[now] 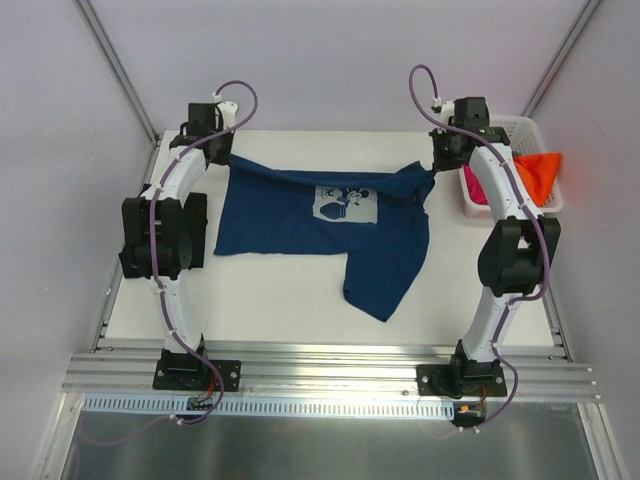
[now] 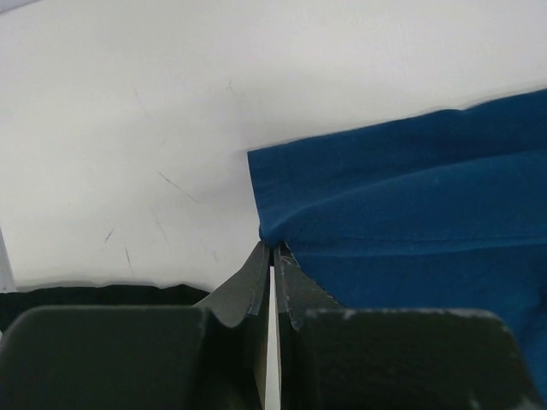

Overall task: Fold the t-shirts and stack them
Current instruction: Fold the tshirt

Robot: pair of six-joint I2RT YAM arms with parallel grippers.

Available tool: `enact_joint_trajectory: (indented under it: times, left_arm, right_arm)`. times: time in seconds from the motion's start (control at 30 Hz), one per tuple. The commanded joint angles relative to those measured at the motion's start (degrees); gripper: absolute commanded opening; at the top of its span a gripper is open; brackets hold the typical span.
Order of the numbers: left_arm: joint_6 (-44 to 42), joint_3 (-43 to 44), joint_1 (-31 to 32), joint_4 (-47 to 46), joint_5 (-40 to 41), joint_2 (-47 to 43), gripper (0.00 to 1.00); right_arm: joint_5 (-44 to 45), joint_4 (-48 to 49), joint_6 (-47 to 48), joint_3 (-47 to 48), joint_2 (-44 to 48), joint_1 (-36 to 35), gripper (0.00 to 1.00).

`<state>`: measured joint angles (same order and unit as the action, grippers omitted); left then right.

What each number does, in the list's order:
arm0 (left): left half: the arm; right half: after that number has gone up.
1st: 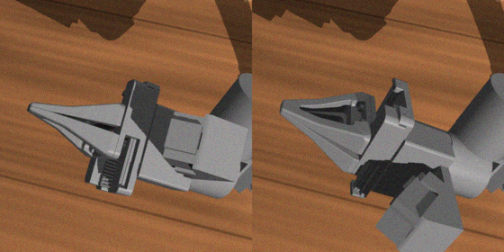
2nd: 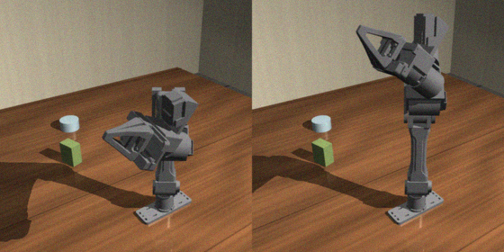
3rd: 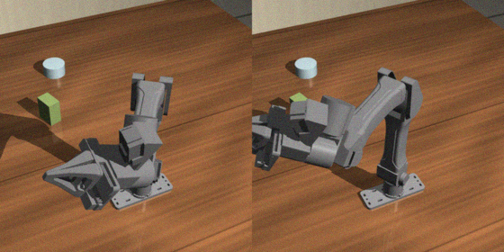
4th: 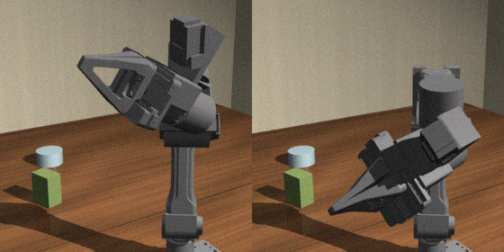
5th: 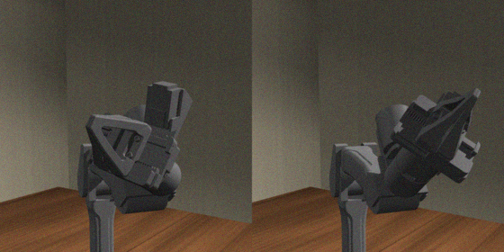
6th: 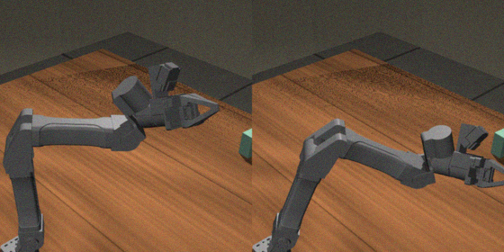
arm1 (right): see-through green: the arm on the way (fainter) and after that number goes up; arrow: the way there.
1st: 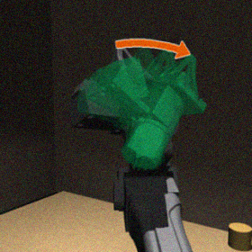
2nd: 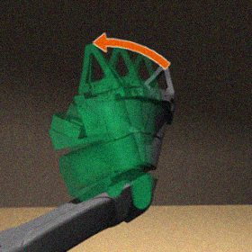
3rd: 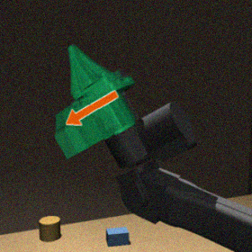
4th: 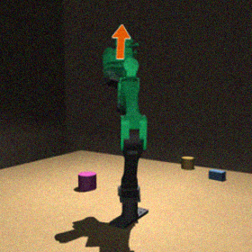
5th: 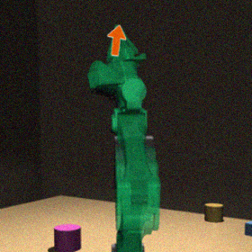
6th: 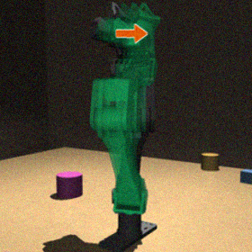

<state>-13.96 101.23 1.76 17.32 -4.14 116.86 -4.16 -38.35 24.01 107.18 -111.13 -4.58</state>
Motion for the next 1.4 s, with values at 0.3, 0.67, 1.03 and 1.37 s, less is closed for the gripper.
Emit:
enact_joint_trajectory:
  times: [0.3,0.67,1.03,1.37]
  left_arm:
    - [3.41,-1.56,-0.44,-0.18,1.77,-1.72,0.14]
    - [5.16,-3.32,-0.35,1.75,1.42,-4.27,0.74]
    - [10.26,2.03,2.72,6.49,-9.82,-0.41,0.73]
    - [11.85,4.70,6.41,13.43,-13.61,2.06,0.76]
  right_arm:
    - [-6.20,-3.75,-0.37,-1.62,-4.17,-1.92,0.02]
    - [-5.51,-4.63,-0.37,-6.46,0.73,-2.45,0.47]
    - [-7.69,-3.40,-3.27,-4.25,5.49,-3.94,0.50]
    - [-15.25,-6.02,-7.40,-4.96,0.56,-3.86,0.49]
